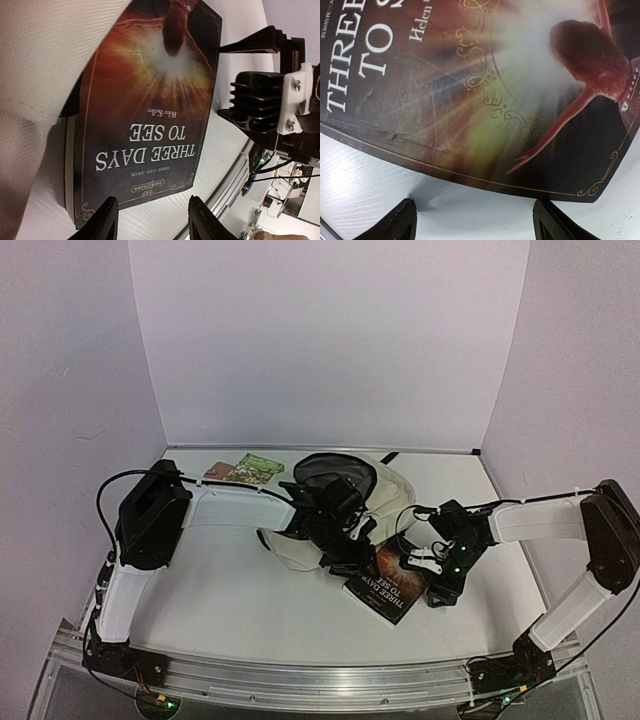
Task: Pack the student bag
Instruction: Pick up the book from the center of the board.
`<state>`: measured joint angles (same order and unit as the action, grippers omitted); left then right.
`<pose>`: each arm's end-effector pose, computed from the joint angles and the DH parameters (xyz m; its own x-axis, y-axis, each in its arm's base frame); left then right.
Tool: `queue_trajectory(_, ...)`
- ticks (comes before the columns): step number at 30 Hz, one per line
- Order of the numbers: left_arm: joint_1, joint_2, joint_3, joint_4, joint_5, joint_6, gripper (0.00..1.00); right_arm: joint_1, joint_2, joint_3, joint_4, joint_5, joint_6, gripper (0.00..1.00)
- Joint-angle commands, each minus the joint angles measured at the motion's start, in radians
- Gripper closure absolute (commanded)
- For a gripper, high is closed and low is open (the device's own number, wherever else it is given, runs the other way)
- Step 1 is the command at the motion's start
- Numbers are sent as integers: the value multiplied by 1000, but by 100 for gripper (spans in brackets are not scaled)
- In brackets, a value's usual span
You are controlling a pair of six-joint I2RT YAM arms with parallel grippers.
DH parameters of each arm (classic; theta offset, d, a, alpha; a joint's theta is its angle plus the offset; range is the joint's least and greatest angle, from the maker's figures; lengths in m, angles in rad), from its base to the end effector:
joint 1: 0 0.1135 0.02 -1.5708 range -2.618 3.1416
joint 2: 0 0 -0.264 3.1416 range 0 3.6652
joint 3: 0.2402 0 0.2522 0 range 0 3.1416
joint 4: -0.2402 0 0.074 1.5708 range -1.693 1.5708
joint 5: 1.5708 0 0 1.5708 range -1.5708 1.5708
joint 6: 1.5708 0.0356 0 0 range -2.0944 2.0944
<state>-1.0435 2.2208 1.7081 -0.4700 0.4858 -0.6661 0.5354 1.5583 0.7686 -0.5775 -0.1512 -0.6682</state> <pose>0.2278 -0.4242 0.1680 -0.8819 0.4287 -0.1961 0.4446 0.6181 -0.6483 0.2156 0.1341 0.1388 -0.3324 -0.9094 -0.2501 -0.9383 0.3456 -0.0095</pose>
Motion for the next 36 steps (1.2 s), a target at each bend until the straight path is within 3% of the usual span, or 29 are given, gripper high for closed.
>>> queue_trajectory(1,3,-25,1,-39,-118,-20,50,16,4,-31,87,2,-5,20)
queue_trajectory(7,3,30,61,-142,-214,-9,46,20,8,-26,90,-4,-1,21)
queue_trajectory(15,2,104,108,-103,-123,-19,44,32,16,-23,105,5,27,23)
queue_trajectory(21,-4,101,102,54,66,4,58,45,29,-9,108,8,52,28)
queue_trajectory(29,-4,25,60,187,105,30,81,65,24,-3,111,15,68,27)
queue_trajectory(33,-4,41,65,239,148,25,83,68,4,-5,109,15,79,28)
queue_trajectory(36,-3,67,74,266,172,5,77,68,-6,-6,107,16,86,27)
